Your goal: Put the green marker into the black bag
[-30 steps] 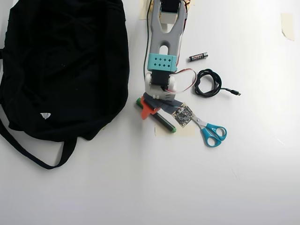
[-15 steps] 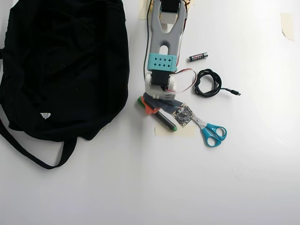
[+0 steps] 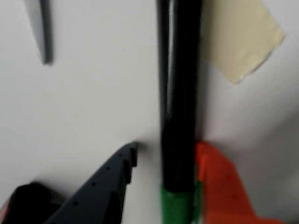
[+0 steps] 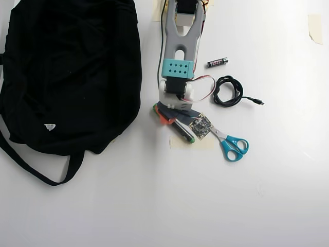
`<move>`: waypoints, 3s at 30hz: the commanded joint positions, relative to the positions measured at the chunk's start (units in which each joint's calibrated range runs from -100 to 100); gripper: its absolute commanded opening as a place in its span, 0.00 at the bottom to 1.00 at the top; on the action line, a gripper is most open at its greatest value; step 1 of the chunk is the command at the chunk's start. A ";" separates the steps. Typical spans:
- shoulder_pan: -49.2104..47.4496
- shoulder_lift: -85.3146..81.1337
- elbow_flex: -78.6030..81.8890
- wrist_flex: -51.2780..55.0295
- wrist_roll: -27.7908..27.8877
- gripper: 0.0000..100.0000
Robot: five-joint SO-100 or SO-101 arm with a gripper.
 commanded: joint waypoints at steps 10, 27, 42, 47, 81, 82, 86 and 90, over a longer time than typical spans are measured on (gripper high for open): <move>0.45 0.03 -0.60 0.25 -0.07 0.09; 0.53 -0.14 -0.60 0.25 -0.49 0.02; -0.14 -1.30 -10.75 11.27 -0.49 0.02; -0.14 -1.30 -18.74 17.65 -0.49 0.02; -3.14 -1.71 -28.18 24.71 -26.08 0.02; -3.14 -2.46 -28.18 24.71 -26.08 0.02; -3.36 -6.69 -24.76 23.42 -26.08 0.02; -3.66 -11.76 -17.40 20.92 -26.08 0.02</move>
